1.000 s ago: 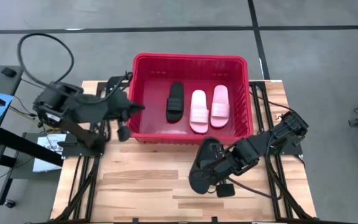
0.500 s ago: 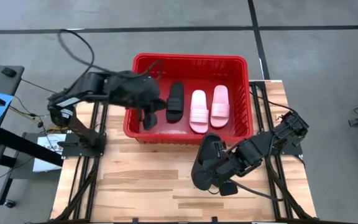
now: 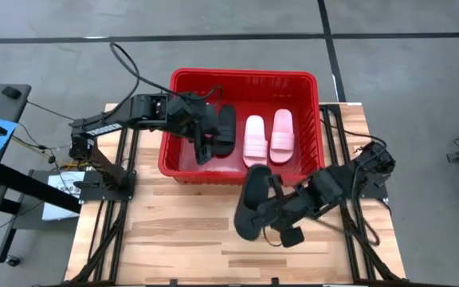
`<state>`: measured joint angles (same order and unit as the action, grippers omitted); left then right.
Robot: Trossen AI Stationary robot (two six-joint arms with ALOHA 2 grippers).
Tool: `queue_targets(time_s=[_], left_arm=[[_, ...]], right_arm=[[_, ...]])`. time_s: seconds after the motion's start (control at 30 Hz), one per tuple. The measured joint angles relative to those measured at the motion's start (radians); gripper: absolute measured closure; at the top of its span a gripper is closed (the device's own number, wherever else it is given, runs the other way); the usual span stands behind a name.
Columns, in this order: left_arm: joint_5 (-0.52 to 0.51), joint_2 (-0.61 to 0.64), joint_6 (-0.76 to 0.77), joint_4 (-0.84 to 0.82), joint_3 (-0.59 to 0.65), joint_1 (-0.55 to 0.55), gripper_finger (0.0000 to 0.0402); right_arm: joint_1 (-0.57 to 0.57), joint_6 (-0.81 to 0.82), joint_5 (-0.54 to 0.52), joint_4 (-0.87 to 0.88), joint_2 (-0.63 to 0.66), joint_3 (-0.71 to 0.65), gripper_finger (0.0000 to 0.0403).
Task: Pick and place slides into bin
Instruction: Put the black slide into the red container
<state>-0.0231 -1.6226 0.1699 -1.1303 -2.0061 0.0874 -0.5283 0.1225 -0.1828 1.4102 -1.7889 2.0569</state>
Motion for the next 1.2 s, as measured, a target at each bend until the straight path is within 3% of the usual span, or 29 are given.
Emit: queue_targets(time_s=[0.17, 0.6, 0.93, 1.2], left_arm=[[0.047, 0.001, 0.000, 0.040, 0.000, 0.008, 0.0221], [0.153, 0.001, 0.041, 0.124, 0.000, 0.011, 0.0221], [0.159, -0.033, 0.190, 0.161, -0.001, 0.012, 0.0221], [0.179, -0.081, 0.227, 0.208, -0.001, 0.012, 0.0221]], right_arm=[[0.041, -0.124, -0.030, 0.010, 0.001, 0.069, 0.0403], [0.173, -0.335, -0.063, -0.008, 0.001, 0.072, 0.0403], [0.197, -0.370, -0.110, -0.007, 0.001, 0.072, 0.0403], [0.194, -0.368, -0.132, -0.006, 0.001, 0.072, 0.0403]])
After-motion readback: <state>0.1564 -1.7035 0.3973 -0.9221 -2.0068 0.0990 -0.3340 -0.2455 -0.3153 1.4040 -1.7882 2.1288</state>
